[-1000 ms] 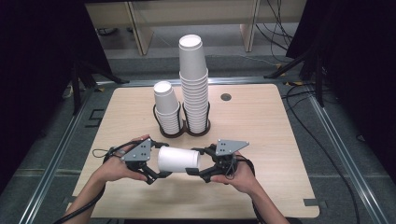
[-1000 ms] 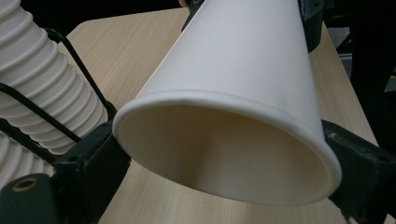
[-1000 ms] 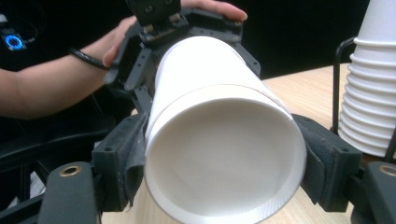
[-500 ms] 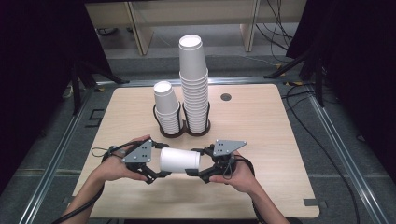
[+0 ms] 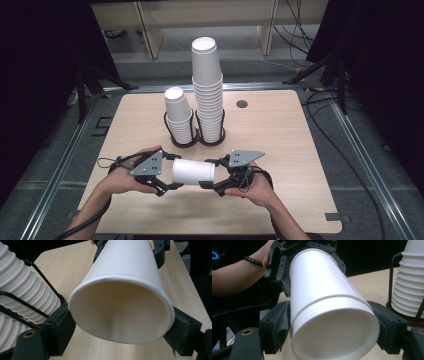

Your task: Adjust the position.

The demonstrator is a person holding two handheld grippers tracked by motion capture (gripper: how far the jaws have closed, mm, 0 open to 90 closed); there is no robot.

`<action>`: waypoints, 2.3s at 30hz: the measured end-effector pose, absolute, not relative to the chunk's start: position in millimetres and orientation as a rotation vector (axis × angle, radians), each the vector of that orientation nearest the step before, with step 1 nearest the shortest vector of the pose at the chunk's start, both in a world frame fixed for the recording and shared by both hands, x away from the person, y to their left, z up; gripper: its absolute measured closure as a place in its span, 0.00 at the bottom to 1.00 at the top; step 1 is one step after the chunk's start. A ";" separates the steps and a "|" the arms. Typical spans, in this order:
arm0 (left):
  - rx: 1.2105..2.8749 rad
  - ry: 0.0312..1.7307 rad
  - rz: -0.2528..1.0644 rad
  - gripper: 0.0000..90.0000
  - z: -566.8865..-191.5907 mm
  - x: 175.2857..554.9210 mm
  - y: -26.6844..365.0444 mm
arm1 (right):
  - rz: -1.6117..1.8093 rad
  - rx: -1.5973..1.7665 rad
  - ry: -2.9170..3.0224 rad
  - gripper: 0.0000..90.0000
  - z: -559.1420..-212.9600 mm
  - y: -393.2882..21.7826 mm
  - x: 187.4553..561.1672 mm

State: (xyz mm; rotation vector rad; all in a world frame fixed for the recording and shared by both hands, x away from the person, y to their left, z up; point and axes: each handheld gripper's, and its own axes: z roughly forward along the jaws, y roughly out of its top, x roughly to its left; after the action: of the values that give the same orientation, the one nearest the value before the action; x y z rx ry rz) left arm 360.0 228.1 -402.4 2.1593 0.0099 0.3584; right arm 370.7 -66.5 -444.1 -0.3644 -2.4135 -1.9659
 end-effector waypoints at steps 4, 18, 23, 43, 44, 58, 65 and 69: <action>2.163 0.004 0.364 0.21 -401.9 360.1 227.3 | -1.970 -0.370 -2.428 0.26 -444.1 -66.3 370.9; 2.212 -0.010 0.397 0.22 -399.2 360.2 228.6 | -1.971 -0.394 -2.431 0.25 -442.8 -69.3 370.8; 2.248 -0.028 0.416 0.22 -397.6 359.7 225.6 | -1.956 -0.400 -2.474 0.24 -441.5 -69.6 371.1; 2.432 -0.131 0.472 0.23 -383.5 358.4 213.4 | -1.900 -0.377 -2.579 0.22 -435.6 -67.6 371.7; 2.443 -0.134 0.482 0.23 -383.3 358.6 212.8 | -1.907 -0.362 -2.582 0.22 -435.4 -67.0 372.3; 2.609 -0.206 0.453 0.23 -369.5 362.7 210.0 | -1.826 -0.381 -2.640 0.21 -430.5 -60.7 370.8; 2.719 -0.220 0.456 0.23 -362.2 365.3 203.7 | -1.757 -0.364 -2.730 0.21 -426.6 -50.6 372.1; 2.772 -0.210 0.429 0.23 -359.0 365.2 200.6 | -1.683 -0.352 -2.773 0.20 -425.5 -39.8 371.1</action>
State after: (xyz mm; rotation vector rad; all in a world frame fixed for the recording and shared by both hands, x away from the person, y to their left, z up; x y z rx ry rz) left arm 365.2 200.6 -359.0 2.7720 -0.2102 0.4286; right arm 371.1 -39.8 -425.5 -0.3523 -2.7727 -1.6829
